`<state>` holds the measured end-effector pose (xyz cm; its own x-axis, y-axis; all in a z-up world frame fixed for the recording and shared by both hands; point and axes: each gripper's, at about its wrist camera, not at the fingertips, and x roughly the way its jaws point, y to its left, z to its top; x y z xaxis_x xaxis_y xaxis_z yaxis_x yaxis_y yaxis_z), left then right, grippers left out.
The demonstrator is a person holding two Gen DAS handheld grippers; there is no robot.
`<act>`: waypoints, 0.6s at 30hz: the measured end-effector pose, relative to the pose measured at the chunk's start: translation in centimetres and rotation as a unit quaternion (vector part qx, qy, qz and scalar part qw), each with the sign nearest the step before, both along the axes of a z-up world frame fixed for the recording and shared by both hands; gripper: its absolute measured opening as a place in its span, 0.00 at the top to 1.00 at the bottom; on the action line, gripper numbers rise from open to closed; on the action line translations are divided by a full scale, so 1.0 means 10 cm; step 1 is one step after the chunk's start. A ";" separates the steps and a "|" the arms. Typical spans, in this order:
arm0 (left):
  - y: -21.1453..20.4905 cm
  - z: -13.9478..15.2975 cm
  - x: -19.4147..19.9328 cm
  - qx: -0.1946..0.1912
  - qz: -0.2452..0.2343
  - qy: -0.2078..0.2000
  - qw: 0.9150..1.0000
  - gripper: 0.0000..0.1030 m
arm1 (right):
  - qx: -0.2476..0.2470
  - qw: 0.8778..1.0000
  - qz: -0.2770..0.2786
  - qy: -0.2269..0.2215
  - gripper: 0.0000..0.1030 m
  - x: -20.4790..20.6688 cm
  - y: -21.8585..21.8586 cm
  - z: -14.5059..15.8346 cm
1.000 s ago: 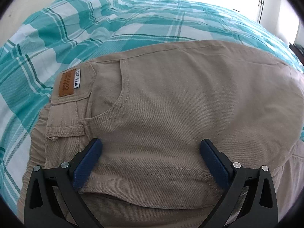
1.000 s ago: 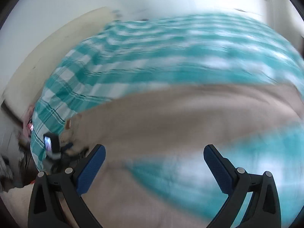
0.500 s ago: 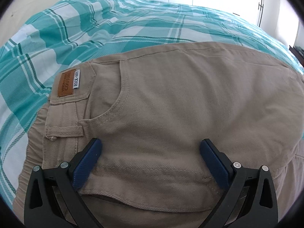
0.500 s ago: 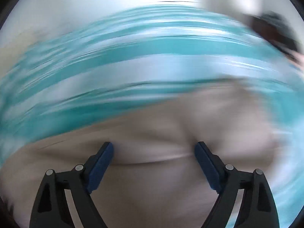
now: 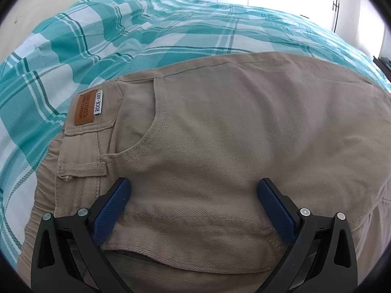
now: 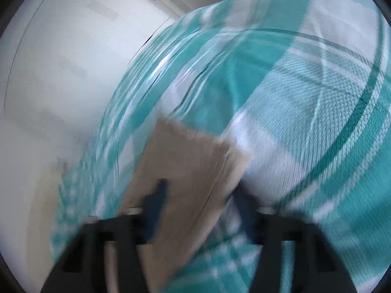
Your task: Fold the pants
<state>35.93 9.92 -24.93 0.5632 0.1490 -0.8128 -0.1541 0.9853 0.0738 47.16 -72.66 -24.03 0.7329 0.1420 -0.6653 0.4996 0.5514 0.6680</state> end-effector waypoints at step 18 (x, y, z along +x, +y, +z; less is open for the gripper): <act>-0.06 0.01 0.03 0.026 0.001 0.017 1.000 0.01 | -0.273 0.838 0.471 0.029 0.70 -2.46 1.49 0.92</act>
